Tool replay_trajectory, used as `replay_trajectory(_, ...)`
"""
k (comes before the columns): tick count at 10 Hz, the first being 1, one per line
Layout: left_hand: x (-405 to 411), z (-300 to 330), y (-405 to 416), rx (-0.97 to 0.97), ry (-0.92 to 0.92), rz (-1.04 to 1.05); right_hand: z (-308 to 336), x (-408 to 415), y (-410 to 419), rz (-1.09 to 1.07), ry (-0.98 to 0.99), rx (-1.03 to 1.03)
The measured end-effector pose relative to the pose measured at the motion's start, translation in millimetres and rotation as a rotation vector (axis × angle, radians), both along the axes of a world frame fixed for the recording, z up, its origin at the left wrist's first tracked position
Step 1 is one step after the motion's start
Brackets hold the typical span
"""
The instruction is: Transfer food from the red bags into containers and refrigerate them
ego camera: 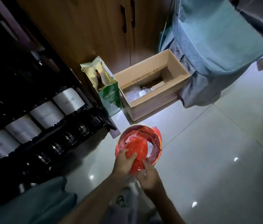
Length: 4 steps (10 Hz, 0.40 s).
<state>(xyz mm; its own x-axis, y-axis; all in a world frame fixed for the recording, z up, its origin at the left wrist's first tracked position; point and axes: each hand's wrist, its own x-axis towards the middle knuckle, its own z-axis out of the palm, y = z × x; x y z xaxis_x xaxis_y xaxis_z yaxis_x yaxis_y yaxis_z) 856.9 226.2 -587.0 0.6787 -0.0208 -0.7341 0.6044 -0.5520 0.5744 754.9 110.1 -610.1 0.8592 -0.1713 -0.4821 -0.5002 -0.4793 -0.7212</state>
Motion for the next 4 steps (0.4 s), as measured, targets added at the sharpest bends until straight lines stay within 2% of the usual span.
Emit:
replay_trajectory(1,26.4,-59.1,-0.3,0.012,-0.022,-0.058,-65.7,10.1,-0.6,0.115,-0.021,-0.236)
replay_trajectory(2,37.5,-89.1,3.7,0.092,-0.052,-0.239,-87.9,11.9,-0.1,0.257,0.059,-0.377)
replay_trajectory(3,28.7,-71.6,14.0,0.23,-0.085,-0.467,-64.7,3.1,-9.4,0.251,0.064,-0.38)
replay_trajectory(4,2.3,-1.1,25.2,0.331,-0.188,-0.645,11.5,-10.6,-15.9,0.192,0.003,-0.366)
